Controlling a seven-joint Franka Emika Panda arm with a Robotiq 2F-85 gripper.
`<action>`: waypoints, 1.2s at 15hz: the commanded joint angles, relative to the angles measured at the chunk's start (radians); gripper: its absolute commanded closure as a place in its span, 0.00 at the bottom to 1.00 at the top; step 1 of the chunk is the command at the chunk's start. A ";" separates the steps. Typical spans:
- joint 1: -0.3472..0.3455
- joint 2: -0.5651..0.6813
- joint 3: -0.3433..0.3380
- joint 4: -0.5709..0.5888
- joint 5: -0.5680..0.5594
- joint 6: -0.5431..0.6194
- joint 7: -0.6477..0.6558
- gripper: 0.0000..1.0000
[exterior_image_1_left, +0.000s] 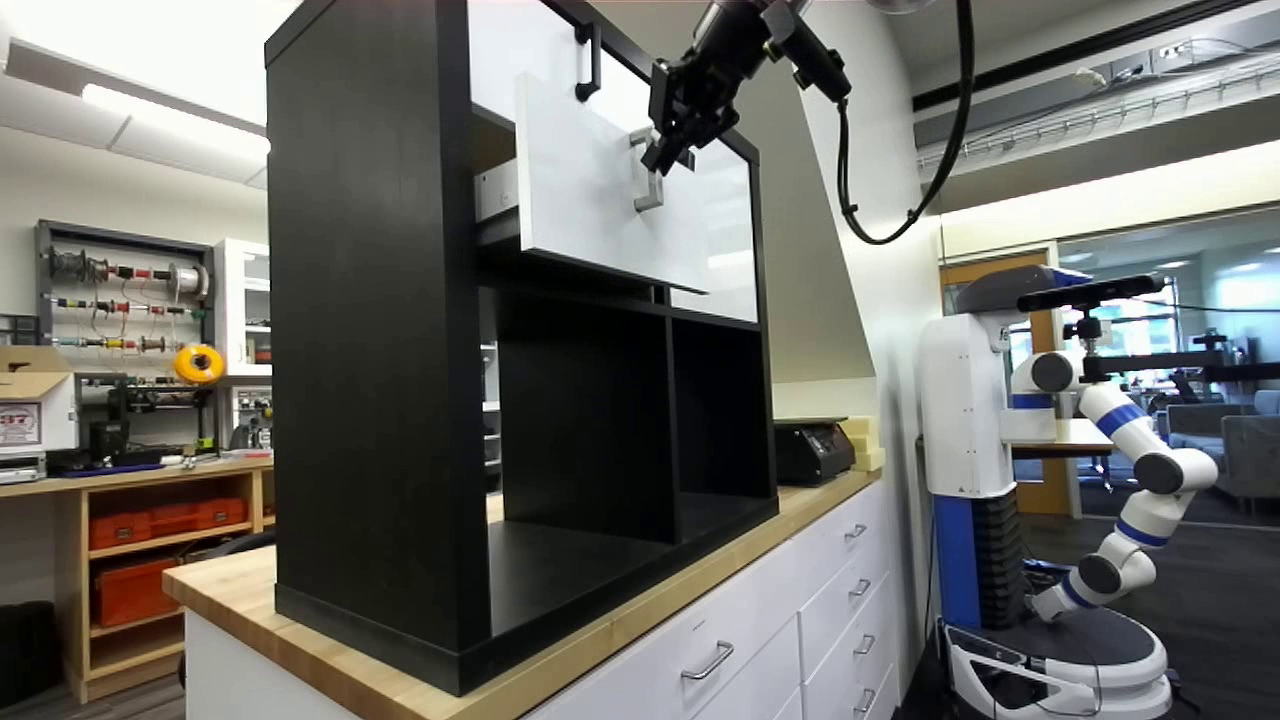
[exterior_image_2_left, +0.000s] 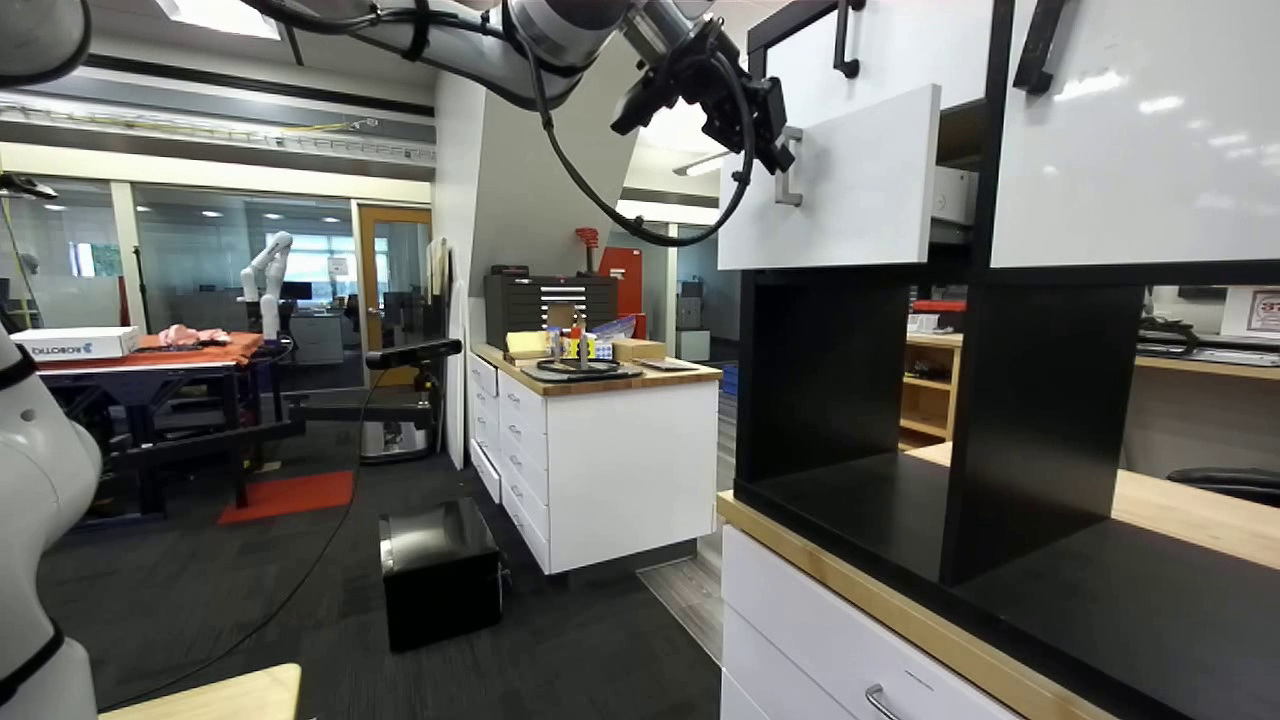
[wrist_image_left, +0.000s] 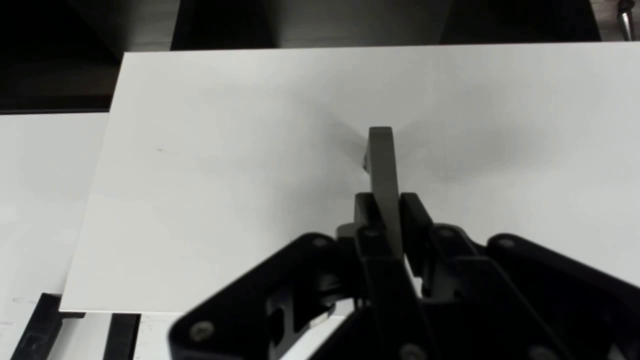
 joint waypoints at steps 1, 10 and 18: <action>-0.020 -0.109 0.005 -0.081 0.020 -0.004 -0.002 0.96; -0.032 -0.252 0.014 -0.198 0.031 -0.012 -0.002 0.96; -0.045 -0.375 0.018 -0.287 0.056 -0.051 0.002 0.96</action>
